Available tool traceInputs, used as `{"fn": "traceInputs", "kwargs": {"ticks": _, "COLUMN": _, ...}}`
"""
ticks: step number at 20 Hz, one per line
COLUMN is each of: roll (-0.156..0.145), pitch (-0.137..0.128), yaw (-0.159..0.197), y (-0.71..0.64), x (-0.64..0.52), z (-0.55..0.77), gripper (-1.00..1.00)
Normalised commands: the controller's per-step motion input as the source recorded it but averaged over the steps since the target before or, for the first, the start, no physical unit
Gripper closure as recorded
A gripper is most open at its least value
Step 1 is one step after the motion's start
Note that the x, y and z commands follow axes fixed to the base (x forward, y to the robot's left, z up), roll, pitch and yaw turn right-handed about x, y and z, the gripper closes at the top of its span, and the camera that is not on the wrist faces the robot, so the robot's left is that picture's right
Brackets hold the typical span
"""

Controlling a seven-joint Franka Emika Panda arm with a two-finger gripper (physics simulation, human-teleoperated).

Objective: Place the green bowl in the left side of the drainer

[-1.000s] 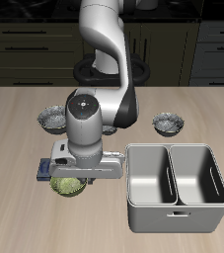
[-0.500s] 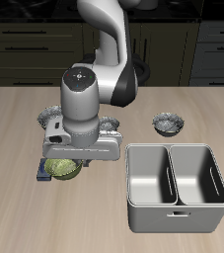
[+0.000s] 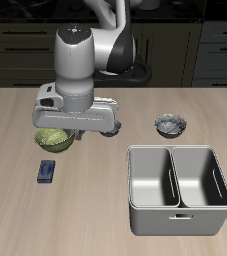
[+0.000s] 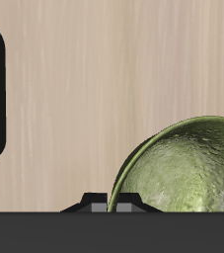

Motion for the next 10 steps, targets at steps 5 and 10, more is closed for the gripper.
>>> {"fn": "traceInputs", "kwargs": {"ticks": 5, "roll": -0.020, "pitch": -0.043, "yaw": -0.015, "y": 0.02, "x": -0.19, "z": 0.56, "gripper": 1.00}}
{"fn": "traceInputs", "kwargs": {"ticks": 10, "roll": -0.006, "pitch": -0.044, "yaw": 0.002, "y": 0.17, "x": -0.12, "z": 0.48, "gripper": 1.00}}
